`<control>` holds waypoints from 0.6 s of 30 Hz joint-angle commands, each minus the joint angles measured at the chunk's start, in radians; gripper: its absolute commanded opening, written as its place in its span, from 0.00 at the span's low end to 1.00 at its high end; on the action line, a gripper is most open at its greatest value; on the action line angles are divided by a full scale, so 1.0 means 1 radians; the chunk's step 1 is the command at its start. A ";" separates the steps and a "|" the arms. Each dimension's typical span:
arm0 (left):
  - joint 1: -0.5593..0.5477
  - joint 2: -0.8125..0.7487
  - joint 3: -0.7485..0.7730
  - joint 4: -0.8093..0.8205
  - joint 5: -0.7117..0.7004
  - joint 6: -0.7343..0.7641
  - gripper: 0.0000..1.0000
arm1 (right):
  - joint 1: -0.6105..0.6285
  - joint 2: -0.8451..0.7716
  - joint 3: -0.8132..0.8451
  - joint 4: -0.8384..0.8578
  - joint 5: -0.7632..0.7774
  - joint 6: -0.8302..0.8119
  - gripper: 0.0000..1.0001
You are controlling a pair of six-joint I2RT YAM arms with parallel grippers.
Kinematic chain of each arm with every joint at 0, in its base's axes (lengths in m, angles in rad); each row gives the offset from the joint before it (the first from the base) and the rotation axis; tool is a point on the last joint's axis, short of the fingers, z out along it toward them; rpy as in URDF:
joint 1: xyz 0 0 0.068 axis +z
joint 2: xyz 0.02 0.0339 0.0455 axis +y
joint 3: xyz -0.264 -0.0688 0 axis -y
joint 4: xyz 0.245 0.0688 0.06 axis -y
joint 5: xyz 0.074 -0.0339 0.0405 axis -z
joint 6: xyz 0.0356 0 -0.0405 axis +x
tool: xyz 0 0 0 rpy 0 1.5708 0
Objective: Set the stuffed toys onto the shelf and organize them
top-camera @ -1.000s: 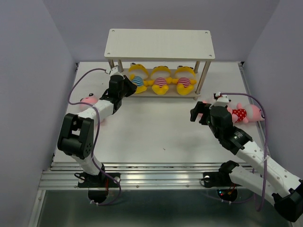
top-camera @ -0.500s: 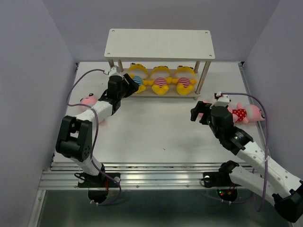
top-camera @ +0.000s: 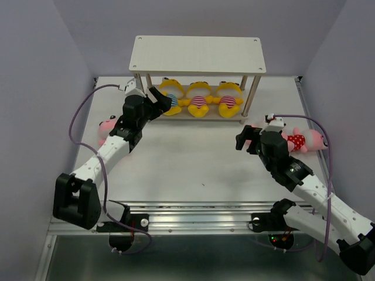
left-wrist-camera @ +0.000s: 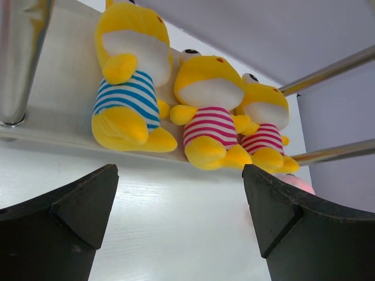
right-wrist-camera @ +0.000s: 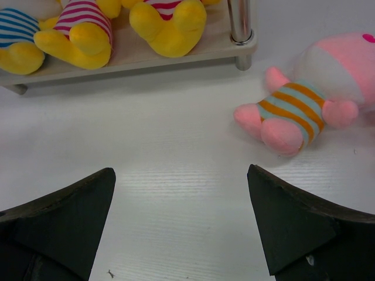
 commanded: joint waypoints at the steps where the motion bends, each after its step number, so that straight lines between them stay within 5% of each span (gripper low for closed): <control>1: -0.016 -0.211 -0.051 -0.084 -0.069 0.004 0.99 | 0.008 -0.015 0.058 -0.009 0.022 0.037 1.00; 10: -0.018 -0.564 -0.175 -0.456 -0.241 -0.068 0.99 | 0.008 0.037 0.135 -0.317 0.222 0.303 1.00; 18: -0.018 -0.767 -0.293 -0.573 -0.211 -0.095 0.99 | -0.061 0.203 0.142 -0.356 0.225 0.401 1.00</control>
